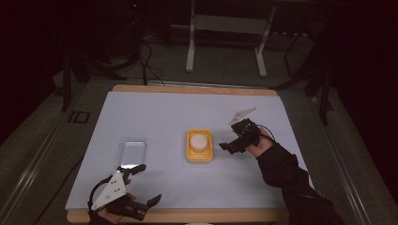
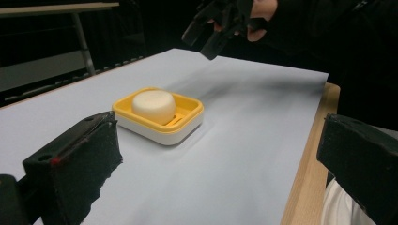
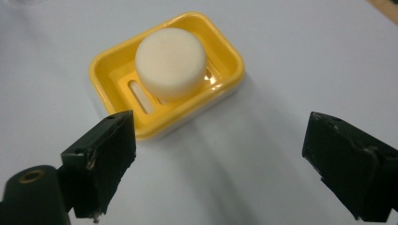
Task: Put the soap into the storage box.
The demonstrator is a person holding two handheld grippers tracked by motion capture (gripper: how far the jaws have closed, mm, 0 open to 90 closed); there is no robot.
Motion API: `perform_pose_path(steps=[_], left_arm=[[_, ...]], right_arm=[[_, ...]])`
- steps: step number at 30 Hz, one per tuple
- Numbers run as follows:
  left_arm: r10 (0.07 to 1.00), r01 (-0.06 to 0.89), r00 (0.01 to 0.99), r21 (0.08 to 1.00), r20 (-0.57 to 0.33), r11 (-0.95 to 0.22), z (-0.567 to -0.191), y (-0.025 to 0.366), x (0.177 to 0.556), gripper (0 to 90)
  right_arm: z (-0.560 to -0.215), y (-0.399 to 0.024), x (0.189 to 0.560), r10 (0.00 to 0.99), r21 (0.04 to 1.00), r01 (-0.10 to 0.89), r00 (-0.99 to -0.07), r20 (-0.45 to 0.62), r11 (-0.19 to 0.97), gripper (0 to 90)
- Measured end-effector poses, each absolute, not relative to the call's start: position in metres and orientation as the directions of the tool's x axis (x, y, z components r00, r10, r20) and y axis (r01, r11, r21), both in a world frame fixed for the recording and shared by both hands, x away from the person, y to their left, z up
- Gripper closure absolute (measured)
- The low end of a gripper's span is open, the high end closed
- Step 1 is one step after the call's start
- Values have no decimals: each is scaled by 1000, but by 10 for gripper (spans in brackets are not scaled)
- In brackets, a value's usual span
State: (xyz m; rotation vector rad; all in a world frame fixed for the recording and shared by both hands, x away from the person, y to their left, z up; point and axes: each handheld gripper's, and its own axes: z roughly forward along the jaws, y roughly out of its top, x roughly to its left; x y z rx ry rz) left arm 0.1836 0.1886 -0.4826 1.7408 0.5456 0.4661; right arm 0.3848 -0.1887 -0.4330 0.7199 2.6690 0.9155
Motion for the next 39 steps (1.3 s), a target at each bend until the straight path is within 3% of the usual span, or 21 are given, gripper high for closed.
perform_pose_path(steps=[22,39], left_arm=[[585,121,811,972,21,-202,-483,188,184,1],[584,122,812,971,22,-206,-483,188,184,1]], right_arm=[[-432,-229,332,627,723,354,-766,-140,594,101],[-438,-253,296,699,785,367,-706,-114,499,101]])
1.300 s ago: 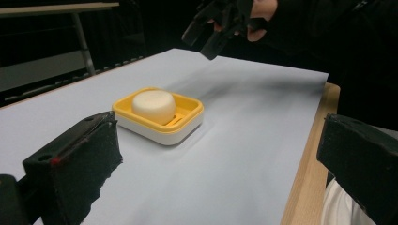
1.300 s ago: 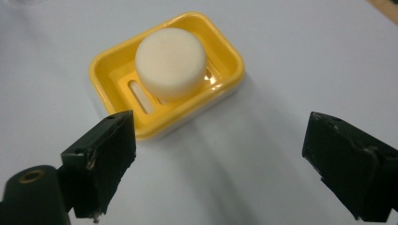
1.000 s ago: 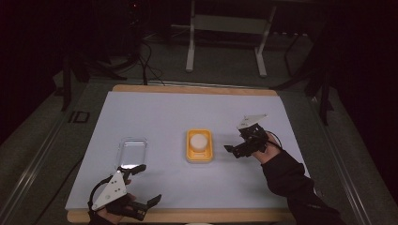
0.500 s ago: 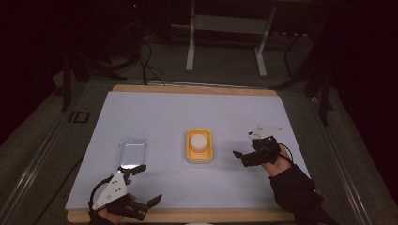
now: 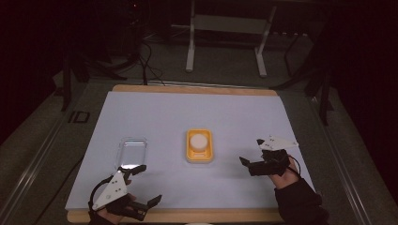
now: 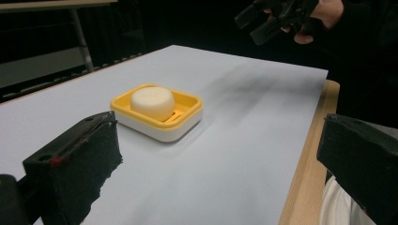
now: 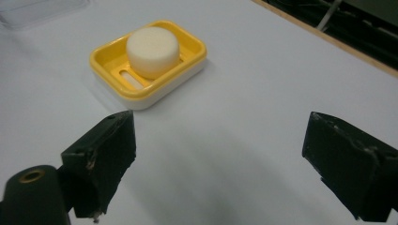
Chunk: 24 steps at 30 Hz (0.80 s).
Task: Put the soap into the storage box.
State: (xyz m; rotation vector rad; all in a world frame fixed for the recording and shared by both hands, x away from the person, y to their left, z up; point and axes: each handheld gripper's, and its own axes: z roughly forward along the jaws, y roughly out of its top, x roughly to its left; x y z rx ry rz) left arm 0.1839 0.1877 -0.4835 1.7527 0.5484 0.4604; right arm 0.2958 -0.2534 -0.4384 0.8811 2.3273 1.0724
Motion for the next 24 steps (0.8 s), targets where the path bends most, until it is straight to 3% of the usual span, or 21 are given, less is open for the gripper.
perform_pose_path(steps=[24], left_arm=[[577,121,816,970,25,-213,-484,186,183,1]], right_arm=[[-462,-279,260,751,787,411,-653,-98,460,100]])
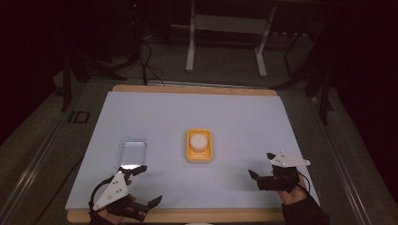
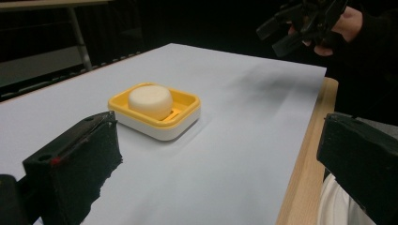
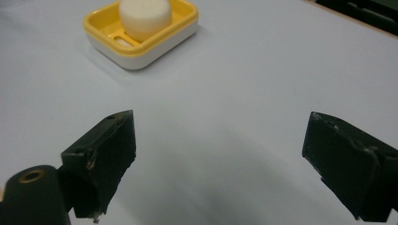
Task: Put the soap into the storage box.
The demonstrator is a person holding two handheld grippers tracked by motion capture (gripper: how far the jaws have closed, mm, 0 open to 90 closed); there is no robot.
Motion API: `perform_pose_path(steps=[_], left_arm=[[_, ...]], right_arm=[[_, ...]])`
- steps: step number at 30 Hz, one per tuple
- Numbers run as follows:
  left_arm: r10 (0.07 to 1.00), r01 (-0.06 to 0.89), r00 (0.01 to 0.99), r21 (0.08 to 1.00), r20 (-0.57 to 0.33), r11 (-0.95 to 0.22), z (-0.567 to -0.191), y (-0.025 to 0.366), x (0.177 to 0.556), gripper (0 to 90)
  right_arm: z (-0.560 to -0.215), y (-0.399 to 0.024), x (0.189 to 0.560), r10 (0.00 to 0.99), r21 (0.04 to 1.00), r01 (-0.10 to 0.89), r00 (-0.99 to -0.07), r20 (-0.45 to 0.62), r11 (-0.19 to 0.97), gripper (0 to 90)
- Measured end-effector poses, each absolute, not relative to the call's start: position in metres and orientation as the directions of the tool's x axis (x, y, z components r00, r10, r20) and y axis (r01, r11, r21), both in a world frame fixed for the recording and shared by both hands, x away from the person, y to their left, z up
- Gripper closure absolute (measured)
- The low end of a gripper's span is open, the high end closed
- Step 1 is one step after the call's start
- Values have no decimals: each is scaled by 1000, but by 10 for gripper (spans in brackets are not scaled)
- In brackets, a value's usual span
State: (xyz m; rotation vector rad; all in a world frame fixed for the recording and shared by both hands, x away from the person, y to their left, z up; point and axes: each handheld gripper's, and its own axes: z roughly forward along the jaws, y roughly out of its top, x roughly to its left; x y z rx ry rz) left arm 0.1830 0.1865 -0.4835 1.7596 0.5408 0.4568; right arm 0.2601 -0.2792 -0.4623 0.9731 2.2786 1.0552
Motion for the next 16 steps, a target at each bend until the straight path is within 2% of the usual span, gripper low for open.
perform_pose_path(steps=[16], left_arm=[[574,124,819,968,24,-217,-484,185,182,1]], right_arm=[[-467,-281,259,749,790,403,-654,-104,462,101]])
